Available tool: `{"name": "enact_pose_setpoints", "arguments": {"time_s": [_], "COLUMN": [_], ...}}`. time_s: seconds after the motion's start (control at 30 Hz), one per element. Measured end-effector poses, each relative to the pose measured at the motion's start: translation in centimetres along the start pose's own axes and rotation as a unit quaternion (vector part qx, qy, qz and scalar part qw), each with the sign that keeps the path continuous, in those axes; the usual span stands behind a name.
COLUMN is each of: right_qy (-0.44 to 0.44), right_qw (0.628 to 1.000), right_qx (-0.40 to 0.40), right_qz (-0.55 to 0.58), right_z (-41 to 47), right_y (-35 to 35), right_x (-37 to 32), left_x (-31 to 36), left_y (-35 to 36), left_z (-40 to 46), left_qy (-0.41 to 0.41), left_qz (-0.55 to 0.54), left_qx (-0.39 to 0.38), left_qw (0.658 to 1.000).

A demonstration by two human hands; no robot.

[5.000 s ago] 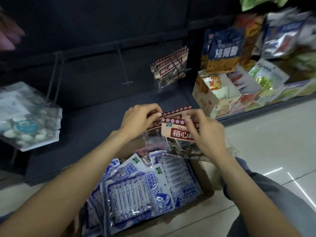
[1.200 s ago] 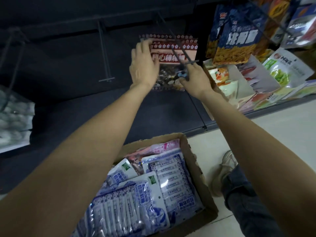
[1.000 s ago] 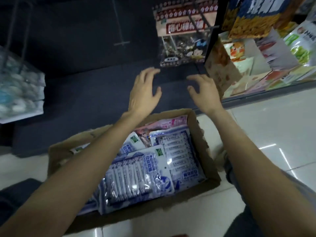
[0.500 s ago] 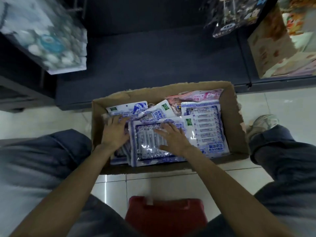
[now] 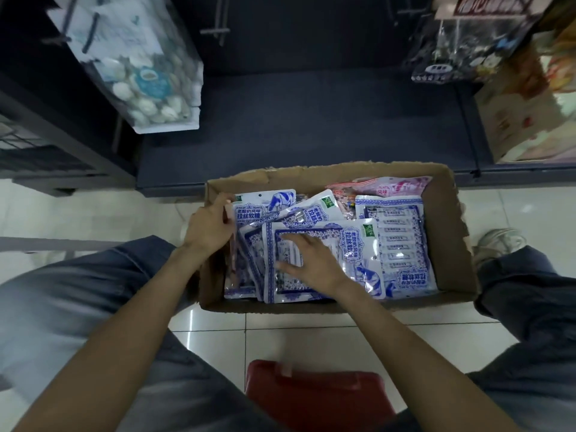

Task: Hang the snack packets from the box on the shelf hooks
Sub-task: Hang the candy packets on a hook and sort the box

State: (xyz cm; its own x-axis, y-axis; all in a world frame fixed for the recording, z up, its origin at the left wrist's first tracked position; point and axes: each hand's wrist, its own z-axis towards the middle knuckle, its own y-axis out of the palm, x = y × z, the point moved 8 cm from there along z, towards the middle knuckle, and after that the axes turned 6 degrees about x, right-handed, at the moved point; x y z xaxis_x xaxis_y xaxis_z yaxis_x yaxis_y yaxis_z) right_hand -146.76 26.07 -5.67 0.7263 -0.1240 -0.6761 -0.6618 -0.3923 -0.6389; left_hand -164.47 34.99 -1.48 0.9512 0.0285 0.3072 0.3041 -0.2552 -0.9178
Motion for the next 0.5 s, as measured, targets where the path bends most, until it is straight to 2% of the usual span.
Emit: {"name": "enact_pose_setpoints", "arguments": {"time_s": [0.07,0.13,0.2,0.27,0.33,0.4,0.43,0.5], "right_qy": [-0.03,-0.048,-0.056,-0.059,-0.059,-0.06,-0.067,-0.078], "right_qw": [0.997,0.989,0.962,0.938,0.936,0.944,0.947,0.95], "right_qx": [0.038,0.127,0.261,0.34,0.346,0.325,0.313,0.294], "right_qz": [0.06,0.066,0.052,0.033,0.02,-0.009,-0.032,-0.072], "right_z": [-0.9,-1.7,-2.6,-3.5,-3.8,-3.9,-3.9,-4.1], "right_y": [-0.9,-2.9,-6.5,-10.3,-13.8,-17.2,-18.8,-21.9], "right_x": [-3.8,-5.9,-6.0,-4.8,-3.1,-1.3,-0.6,0.5], "left_x": [2.3,4.5,6.7,9.0,11.5,13.6,15.0,19.0], "left_y": [-2.7,-4.7,-5.4,-5.8,-6.0,-5.8,-6.0,-6.7], "left_z": [-0.5,-0.8,-1.2,-1.6,-1.5,-0.9,-0.6,-0.4], "left_qy": [0.02,0.022,0.007,0.021,0.079,0.146,0.178,0.258], "left_qz": [-0.078,-0.175,-0.325,-0.401,-0.349,-0.188,-0.131,-0.105], "left_qx": [0.051,0.067,0.017,-0.025,-0.038,-0.011,0.017,0.076], "left_qw": [0.995,0.982,0.945,0.915,0.933,0.971,0.975,0.957]}}
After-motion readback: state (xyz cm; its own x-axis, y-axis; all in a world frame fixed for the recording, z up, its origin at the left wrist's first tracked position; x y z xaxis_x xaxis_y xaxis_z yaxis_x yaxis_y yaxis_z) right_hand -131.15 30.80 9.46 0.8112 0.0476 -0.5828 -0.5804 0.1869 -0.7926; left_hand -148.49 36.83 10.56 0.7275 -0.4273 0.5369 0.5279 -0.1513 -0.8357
